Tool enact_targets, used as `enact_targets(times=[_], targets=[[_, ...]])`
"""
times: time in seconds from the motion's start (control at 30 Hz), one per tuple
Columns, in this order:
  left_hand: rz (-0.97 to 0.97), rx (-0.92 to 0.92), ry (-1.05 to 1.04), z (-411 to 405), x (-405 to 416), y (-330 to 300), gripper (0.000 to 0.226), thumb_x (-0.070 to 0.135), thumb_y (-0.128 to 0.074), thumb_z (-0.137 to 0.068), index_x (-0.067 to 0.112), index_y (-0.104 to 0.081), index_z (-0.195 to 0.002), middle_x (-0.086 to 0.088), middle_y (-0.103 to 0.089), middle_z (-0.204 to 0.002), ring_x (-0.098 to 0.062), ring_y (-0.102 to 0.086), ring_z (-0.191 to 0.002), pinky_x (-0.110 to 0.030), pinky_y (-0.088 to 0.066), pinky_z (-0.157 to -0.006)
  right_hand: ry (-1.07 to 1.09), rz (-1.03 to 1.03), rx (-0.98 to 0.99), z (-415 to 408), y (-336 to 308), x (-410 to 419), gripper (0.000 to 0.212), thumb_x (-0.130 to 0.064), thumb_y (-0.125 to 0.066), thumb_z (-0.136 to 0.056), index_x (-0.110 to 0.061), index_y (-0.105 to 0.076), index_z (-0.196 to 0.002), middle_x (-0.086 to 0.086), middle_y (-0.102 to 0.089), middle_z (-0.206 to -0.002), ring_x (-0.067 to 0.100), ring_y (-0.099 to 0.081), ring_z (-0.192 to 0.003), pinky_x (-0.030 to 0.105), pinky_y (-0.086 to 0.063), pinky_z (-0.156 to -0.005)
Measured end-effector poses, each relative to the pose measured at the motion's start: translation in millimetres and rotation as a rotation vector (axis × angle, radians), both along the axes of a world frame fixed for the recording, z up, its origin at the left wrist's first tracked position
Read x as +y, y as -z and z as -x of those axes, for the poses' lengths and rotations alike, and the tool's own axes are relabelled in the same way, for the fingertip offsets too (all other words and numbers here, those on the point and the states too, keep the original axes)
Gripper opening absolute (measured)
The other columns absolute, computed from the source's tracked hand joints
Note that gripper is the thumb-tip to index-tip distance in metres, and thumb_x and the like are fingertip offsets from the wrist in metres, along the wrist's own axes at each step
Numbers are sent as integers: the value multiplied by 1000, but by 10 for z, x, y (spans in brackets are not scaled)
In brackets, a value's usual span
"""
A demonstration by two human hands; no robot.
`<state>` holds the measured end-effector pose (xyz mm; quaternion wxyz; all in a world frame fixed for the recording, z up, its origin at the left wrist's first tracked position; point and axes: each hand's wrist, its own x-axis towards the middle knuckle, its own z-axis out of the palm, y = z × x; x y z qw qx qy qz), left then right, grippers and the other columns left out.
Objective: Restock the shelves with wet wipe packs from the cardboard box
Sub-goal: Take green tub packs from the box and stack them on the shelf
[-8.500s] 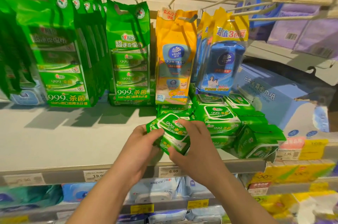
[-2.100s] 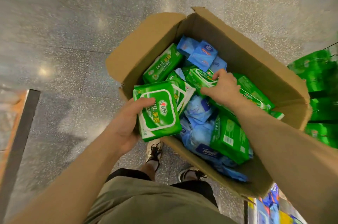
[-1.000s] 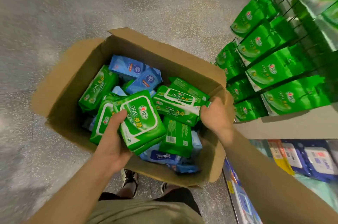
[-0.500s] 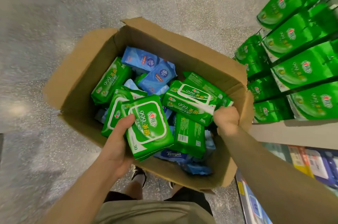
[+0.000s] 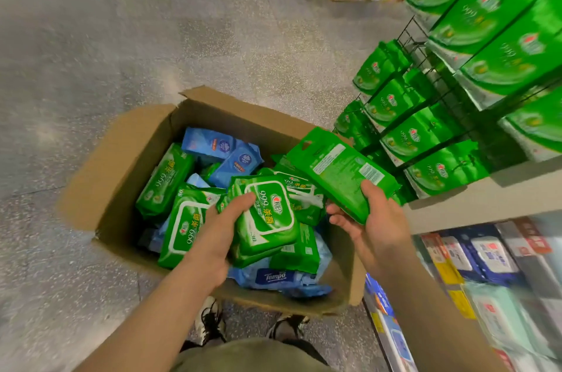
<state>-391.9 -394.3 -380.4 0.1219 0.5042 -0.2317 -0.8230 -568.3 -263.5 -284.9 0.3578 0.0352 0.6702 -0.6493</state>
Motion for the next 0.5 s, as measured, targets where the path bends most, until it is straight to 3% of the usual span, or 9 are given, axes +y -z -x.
enact_targets(times=[0.13, 0.2, 0.27, 0.3, 0.37, 0.5], targets=[[25, 10, 83, 122, 30, -81, 112, 53, -95, -41, 35, -41, -138, -6, -70, -119, -31, -72, -98, -57, -57, -83, -63, 29, 129, -288, -189, 142, 31, -21, -48, -107, 1, -58, -126, 25, -73, -94, 32, -70, -71, 39, -61, -62], [24, 16, 154, 193, 86, -157, 121, 56, -96, -35, 39, -40, -141, -6, -68, -123, -32, -71, -101, -57, -57, -84, -137, -61, 370, -426, -220, 258, 27, -17, -54, -104, -19, -60, -130, 13, -74, -105, 24, -72, -87, 39, -62, -80], [31, 32, 212, 263, 159, -216, 119, 58, -95, -35, 34, -44, -141, -5, -69, -123, -31, -70, -103, -56, -56, -86, -293, -250, 751, -548, -281, 400, 50, -10, -66, -97, -50, -60, -127, -9, -63, -117, 0, -61, -109, 18, -48, -100], [26, 24, 233, 300, 207, -254, 117, 59, -95, -38, 32, -46, -140, -5, -68, -126, -31, -70, -106, -56, -55, -87, -388, -314, 872, -597, -299, 470, 64, -1, -70, -91, -54, -59, -126, -13, -54, -124, -9, -50, -116, 6, -38, -101], [24, 33, 259, 375, 306, -292, 109, 59, -93, -44, 29, -48, -140, -8, -67, -126, -34, -70, -105, -58, -55, -85, -508, -338, 913, -689, -340, 624, 69, 5, -74, -81, -47, -61, -125, -15, -39, -134, -18, -39, -121, -2, -30, -97], [27, 99, 330, 511, 594, -527, 108, 52, -93, -46, 28, -46, -141, -14, -70, -119, -39, -71, -97, -59, -56, -79, -490, -310, 850, -751, -446, 1002, 56, -39, -83, -78, -48, -59, -128, -23, -28, -139, -16, -36, -126, -2, -29, -99]])
